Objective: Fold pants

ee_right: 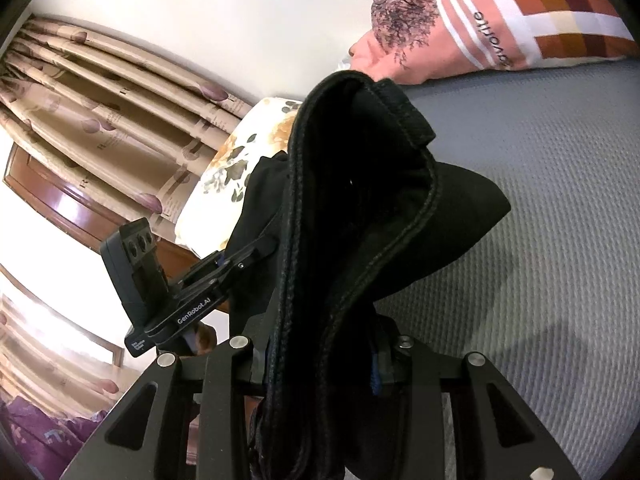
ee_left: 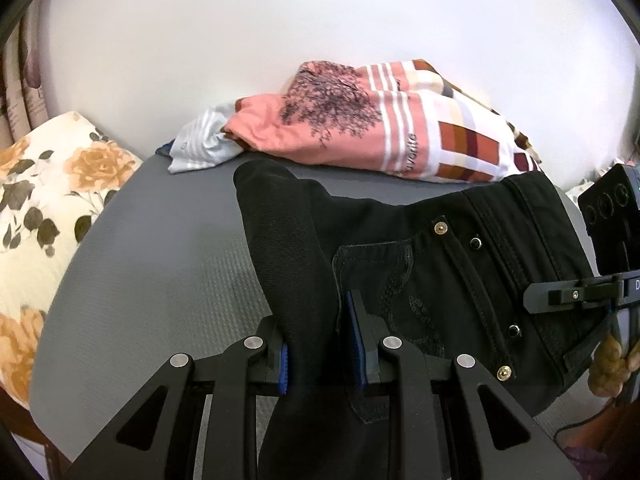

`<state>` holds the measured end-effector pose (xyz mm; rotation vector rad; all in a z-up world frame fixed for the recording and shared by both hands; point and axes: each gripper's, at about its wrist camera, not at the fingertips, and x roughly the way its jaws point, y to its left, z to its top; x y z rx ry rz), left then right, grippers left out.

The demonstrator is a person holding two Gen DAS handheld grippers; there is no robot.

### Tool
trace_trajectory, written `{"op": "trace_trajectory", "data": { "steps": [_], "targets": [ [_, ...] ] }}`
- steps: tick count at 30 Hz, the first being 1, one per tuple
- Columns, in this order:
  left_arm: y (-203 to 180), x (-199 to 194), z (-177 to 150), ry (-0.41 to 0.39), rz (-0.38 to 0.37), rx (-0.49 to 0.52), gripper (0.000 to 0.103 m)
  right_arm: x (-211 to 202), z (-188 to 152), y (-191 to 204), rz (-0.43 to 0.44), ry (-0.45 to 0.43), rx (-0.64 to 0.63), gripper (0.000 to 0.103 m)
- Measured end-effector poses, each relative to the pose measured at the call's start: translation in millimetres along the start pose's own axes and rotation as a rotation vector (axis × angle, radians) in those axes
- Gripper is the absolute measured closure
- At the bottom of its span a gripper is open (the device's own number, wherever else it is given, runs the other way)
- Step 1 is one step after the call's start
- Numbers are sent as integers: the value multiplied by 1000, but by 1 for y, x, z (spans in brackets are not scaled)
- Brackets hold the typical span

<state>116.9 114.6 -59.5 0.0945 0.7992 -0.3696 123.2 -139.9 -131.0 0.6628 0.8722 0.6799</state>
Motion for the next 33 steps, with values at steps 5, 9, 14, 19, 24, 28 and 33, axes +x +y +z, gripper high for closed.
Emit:
{"op": "trace_trajectory", "data": {
  "steps": [5,9,14,19,24,28,33],
  "targets": [
    [16,12,20,-24,16,-12,79,13,24,-4,9,-7,-3,71],
    [29,24,36,-38,30,-18,79,24,44,-6,15,-14,-8,71],
    [42,41,51,-44,42,-17,79,38,67,-12,18,-19,-9,71],
    [50,59,64,-51,47,-12,79,47,85,-20,18,-31,-4,71],
    [56,74,73,-51,50,-8,79,53,99,-29,13,-39,5,71],
    [59,87,79,-45,53,-3,79,60,111,-37,8,-44,17,71],
    [60,97,82,-41,54,2,79,67,120,-47,7,-47,32,71]
  ]
}}
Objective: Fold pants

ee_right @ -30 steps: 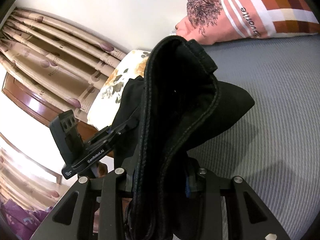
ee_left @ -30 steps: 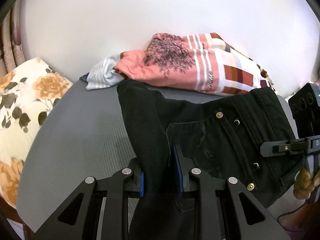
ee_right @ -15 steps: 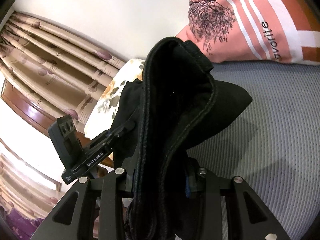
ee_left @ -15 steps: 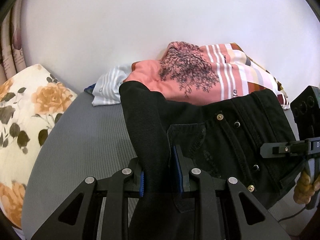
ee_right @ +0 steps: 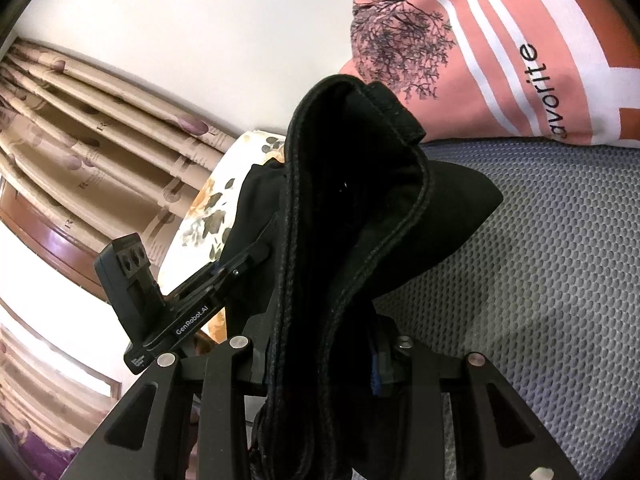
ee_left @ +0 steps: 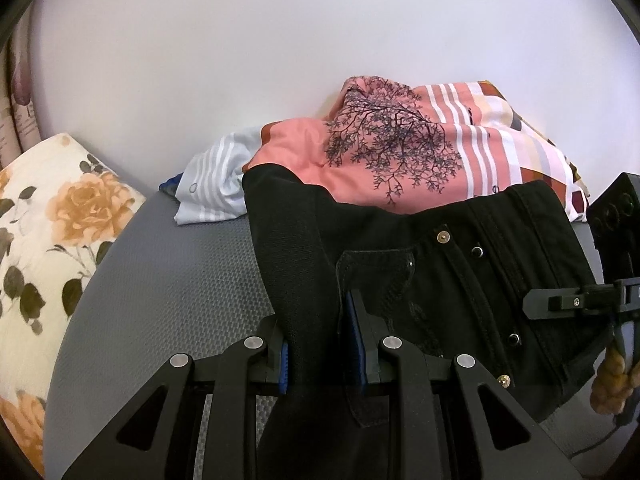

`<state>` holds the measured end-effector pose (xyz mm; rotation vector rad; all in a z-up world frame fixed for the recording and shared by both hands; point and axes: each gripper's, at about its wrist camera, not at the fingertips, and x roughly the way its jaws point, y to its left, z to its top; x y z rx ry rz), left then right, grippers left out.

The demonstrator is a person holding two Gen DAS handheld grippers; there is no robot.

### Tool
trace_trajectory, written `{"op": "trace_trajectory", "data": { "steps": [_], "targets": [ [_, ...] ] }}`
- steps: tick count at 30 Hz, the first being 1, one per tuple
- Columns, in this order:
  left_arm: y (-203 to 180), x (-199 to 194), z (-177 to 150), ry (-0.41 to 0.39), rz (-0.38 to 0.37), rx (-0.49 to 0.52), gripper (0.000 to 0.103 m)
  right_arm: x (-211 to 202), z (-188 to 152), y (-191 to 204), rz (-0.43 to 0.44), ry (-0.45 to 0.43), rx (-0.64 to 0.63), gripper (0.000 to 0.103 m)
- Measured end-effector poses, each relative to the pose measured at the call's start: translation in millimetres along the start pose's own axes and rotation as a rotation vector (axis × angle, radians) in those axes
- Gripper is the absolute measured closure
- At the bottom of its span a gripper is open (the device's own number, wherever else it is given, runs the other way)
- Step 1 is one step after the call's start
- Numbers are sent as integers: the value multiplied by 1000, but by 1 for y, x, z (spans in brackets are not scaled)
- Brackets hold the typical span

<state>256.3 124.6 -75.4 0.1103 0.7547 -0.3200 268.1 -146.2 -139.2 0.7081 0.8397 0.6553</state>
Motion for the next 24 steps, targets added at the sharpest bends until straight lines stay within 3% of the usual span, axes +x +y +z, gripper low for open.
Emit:
{"op": "trace_trajectory", "data": {
  "steps": [9,24],
  "targets": [
    [3,19,0,19,5,7,79,13,19,-12,-7,7,11,71],
    [6,39,-6,47,10,16,79,18,18,-30,-3,9,33,71]
  ]
}}
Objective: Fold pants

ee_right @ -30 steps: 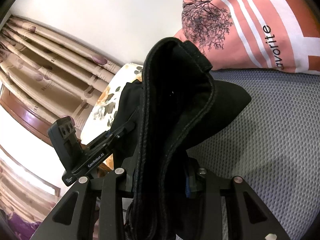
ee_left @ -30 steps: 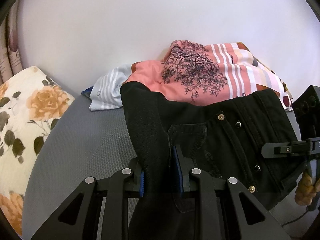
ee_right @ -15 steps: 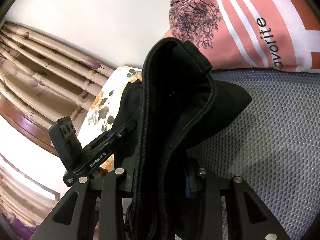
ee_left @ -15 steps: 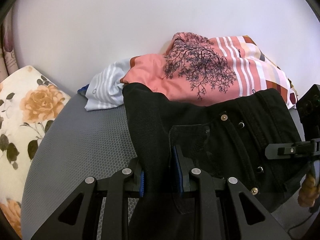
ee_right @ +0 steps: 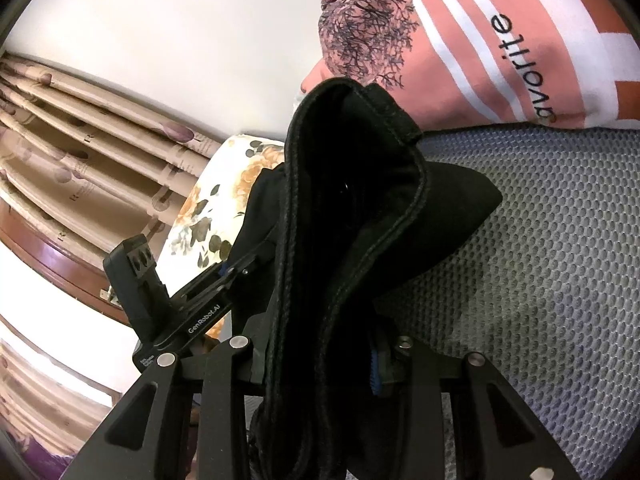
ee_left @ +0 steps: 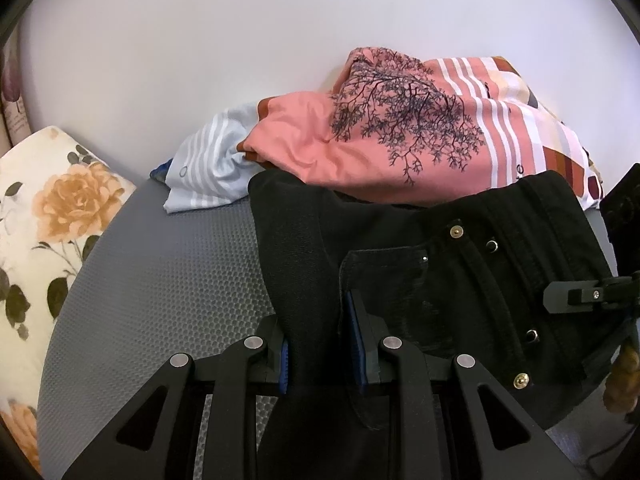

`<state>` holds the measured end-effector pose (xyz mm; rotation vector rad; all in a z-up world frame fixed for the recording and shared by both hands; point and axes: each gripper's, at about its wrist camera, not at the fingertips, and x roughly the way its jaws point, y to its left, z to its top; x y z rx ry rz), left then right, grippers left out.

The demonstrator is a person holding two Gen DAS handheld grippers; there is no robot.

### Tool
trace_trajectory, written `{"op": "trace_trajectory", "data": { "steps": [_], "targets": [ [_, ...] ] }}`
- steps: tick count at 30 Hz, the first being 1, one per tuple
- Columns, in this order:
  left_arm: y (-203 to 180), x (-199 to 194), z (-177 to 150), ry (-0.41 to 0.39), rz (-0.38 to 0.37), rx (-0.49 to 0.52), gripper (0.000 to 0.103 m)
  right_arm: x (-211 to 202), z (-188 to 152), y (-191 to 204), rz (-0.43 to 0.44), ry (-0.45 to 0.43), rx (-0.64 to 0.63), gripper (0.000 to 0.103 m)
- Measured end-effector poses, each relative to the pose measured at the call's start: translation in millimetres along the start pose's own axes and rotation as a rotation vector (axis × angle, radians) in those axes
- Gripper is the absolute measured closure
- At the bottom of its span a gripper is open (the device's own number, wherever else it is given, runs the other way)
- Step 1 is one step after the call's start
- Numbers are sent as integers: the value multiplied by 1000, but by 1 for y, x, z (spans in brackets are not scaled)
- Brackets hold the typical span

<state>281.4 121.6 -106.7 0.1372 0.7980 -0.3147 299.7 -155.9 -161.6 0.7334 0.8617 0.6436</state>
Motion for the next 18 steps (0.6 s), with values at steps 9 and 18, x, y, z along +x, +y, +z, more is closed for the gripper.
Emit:
{"op": "trace_trajectory", "data": {
  "steps": [9,18],
  "targets": [
    [4,9,-6,8,-1,-11,78,-8,-7,-11,-7,-7,18,71],
    [8,18,-10,17,1,-23,76,-11,-14,-27,-20,-2,51,71]
  ]
}}
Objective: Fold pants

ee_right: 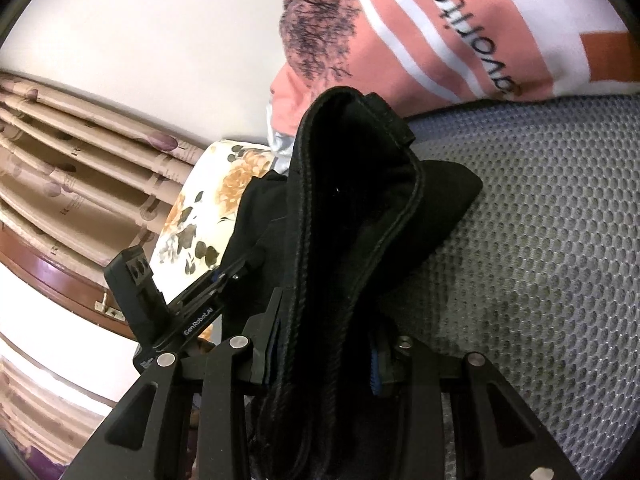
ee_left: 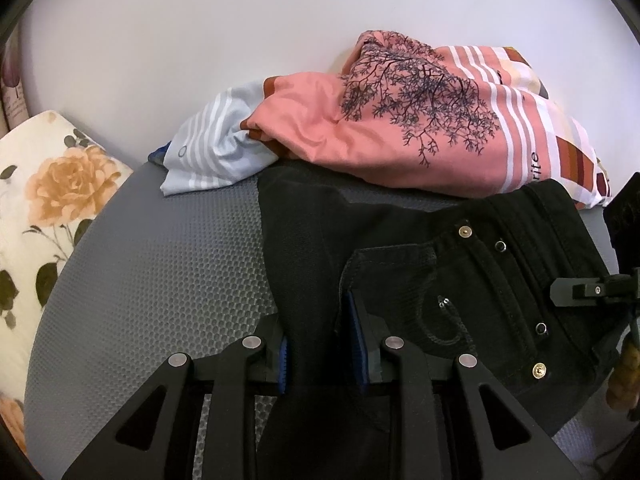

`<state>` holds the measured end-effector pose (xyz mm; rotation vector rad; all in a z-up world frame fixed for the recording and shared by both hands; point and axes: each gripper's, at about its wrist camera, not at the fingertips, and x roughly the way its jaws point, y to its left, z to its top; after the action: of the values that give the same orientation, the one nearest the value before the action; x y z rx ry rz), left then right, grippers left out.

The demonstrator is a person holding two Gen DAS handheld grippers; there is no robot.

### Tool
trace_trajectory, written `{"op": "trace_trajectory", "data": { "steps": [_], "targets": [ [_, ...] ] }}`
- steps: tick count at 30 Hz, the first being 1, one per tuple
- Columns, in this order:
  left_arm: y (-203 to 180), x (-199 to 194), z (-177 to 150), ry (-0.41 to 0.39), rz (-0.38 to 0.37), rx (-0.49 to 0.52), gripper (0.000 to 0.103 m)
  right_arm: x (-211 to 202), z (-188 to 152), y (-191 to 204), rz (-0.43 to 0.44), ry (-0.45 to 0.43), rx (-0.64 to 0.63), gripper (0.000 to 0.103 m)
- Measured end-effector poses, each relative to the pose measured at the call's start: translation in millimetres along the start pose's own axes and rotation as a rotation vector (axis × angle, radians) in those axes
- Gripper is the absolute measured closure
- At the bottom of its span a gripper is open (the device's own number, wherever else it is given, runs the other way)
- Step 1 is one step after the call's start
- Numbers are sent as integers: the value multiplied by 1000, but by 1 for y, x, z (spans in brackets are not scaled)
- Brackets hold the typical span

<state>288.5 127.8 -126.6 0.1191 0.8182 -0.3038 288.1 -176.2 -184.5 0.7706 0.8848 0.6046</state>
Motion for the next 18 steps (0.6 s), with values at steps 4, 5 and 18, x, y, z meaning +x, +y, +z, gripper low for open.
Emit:
{"op": "trace_trajectory", "data": {
  "steps": [4,5,18],
  "targets": [
    [3,4,-2,2,10,-10,69,-2,-3,-4,-11,-1,-3,71],
    [4,5,-3,2,13,-11,68,-3,-3,-5,-17,-1,-8,71],
    [12,11,-14,-35,139,-37,27,2,-17,3,-209,-44,-105,58]
  ]
}}
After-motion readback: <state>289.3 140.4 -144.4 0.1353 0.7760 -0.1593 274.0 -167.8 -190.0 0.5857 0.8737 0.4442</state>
